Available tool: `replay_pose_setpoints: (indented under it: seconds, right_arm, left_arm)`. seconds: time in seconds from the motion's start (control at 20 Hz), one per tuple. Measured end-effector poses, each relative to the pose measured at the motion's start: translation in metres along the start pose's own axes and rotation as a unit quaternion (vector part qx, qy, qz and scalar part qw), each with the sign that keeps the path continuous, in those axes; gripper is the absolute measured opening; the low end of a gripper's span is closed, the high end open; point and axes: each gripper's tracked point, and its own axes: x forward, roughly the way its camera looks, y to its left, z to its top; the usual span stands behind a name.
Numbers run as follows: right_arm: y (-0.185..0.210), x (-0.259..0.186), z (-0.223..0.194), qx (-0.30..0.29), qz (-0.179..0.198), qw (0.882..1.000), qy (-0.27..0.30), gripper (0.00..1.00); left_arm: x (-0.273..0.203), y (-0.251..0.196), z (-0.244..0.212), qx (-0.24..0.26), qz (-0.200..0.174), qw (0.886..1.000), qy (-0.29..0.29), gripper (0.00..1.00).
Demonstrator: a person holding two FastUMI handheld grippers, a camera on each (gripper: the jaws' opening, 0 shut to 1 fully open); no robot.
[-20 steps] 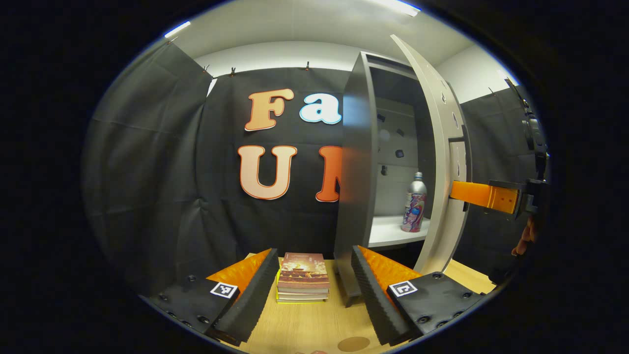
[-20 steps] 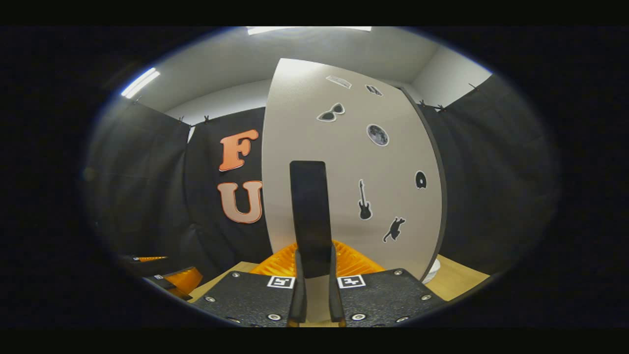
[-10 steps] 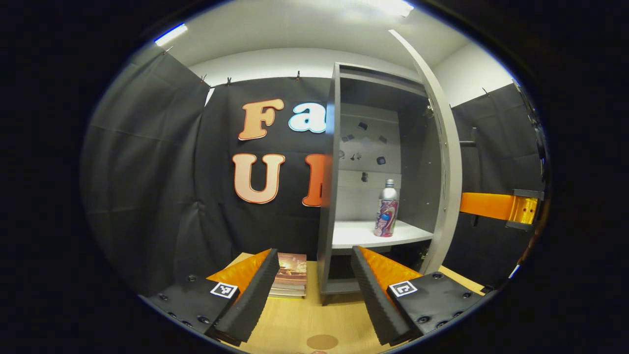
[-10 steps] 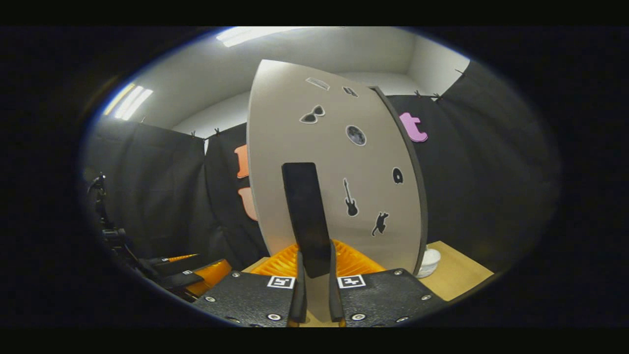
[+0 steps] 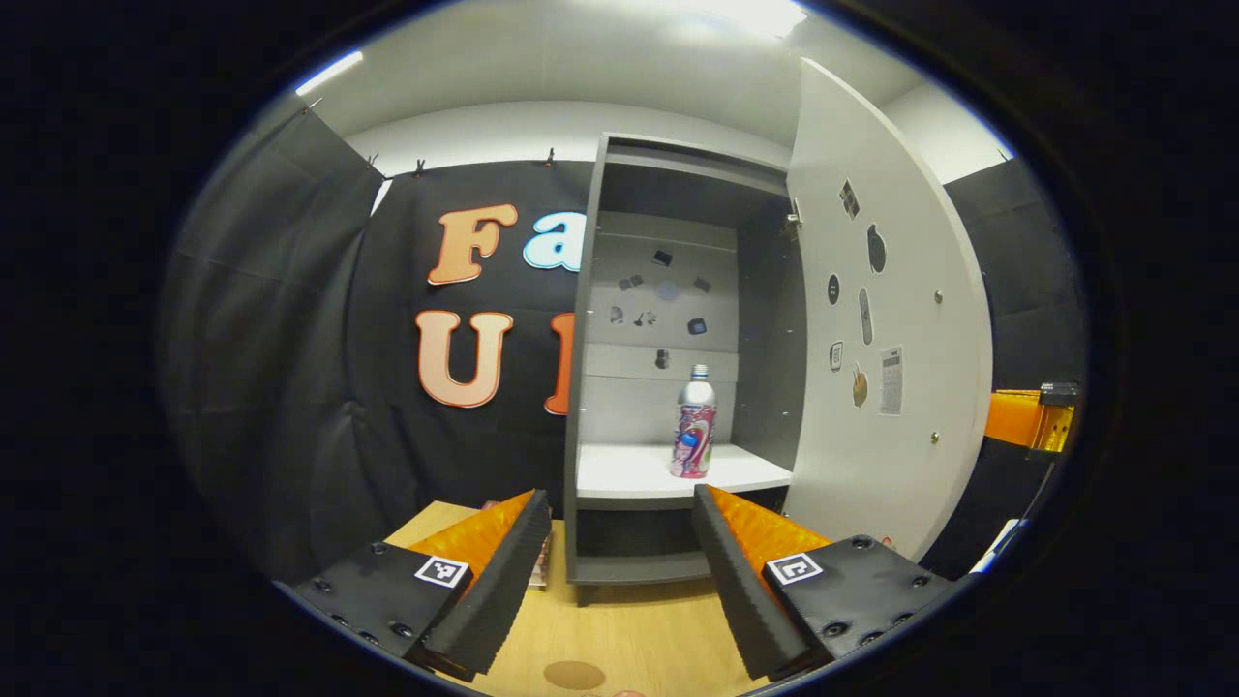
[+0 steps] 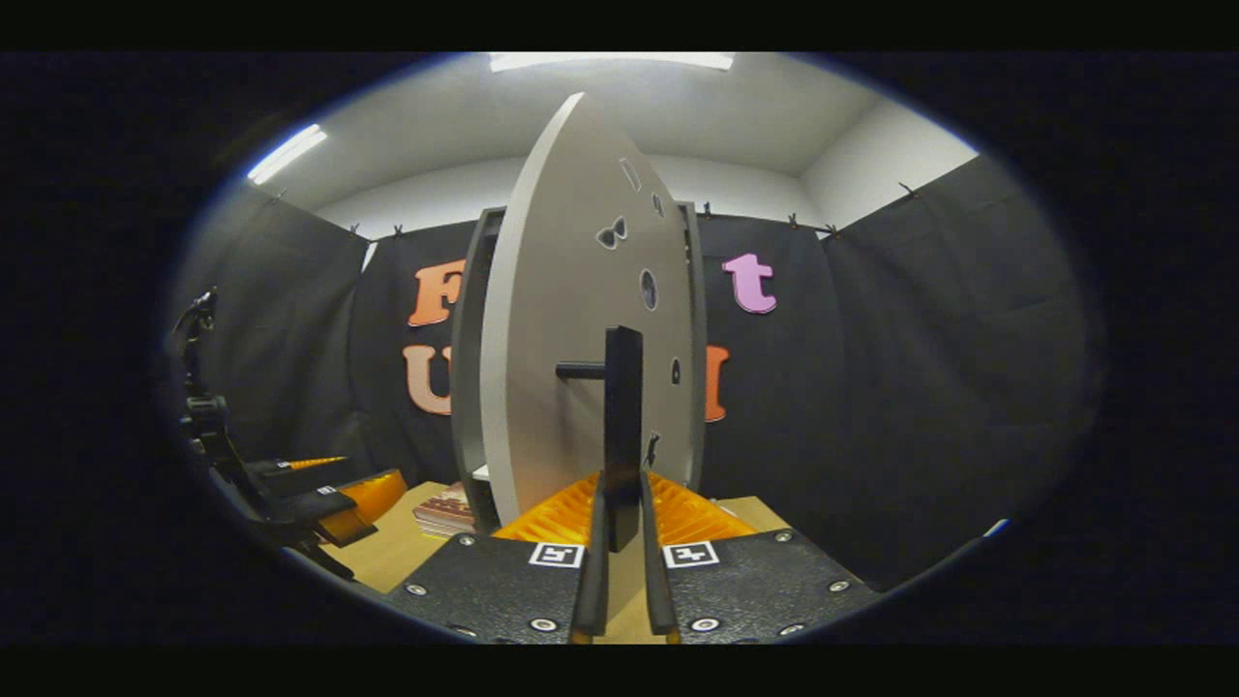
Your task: Open the cabinet door with the right hand, grasp the bottle in the cabinet with the left hand and place it on the coaster, then close the cabinet door with the right hand.
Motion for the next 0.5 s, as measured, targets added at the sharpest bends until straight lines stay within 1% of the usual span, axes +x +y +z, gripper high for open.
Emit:
replay_pose_setpoints:
  seconds: [0.15, 0.2, 0.25, 0.35, 0.4, 0.45, 0.5]
  right_arm:
    - [-0.041, -0.003, 0.002, -0.005, -0.032, 0.999, 0.001, 0.12]
    - [-0.057, -0.008, 0.000, -0.006, -0.041, 0.999, 0.000, 0.07]
    - [-0.069, -0.012, -0.001, -0.006, -0.050, 0.999, -0.001, 0.11]
    - [-0.089, -0.016, -0.002, -0.007, -0.058, 0.998, -0.003, 0.07]
    - [-0.097, -0.016, -0.003, -0.004, -0.055, 0.998, -0.003, 0.05]
    - [-0.105, -0.019, -0.003, 0.005, -0.051, 0.999, -0.004, 0.00]
    - [-0.116, -0.020, -0.005, 0.008, -0.052, 0.999, -0.003, 0.00]
  left_arm:
    - [0.004, -0.025, 0.008, 0.000, -0.022, 1.000, -0.009, 0.96]
    - [0.006, -0.032, 0.007, 0.002, -0.028, 1.000, -0.009, 0.94]
    - [0.007, -0.038, 0.007, 0.002, -0.033, 0.999, -0.010, 0.94]
    - [0.010, -0.047, 0.003, 0.001, -0.043, 0.999, -0.006, 0.94]
    - [0.010, -0.050, 0.002, 0.001, -0.045, 0.999, -0.005, 0.96]
    - [0.010, -0.054, 0.001, 0.002, -0.046, 0.999, -0.003, 0.97]
    - [0.010, -0.055, 0.001, 0.004, -0.047, 0.999, -0.003, 0.98]
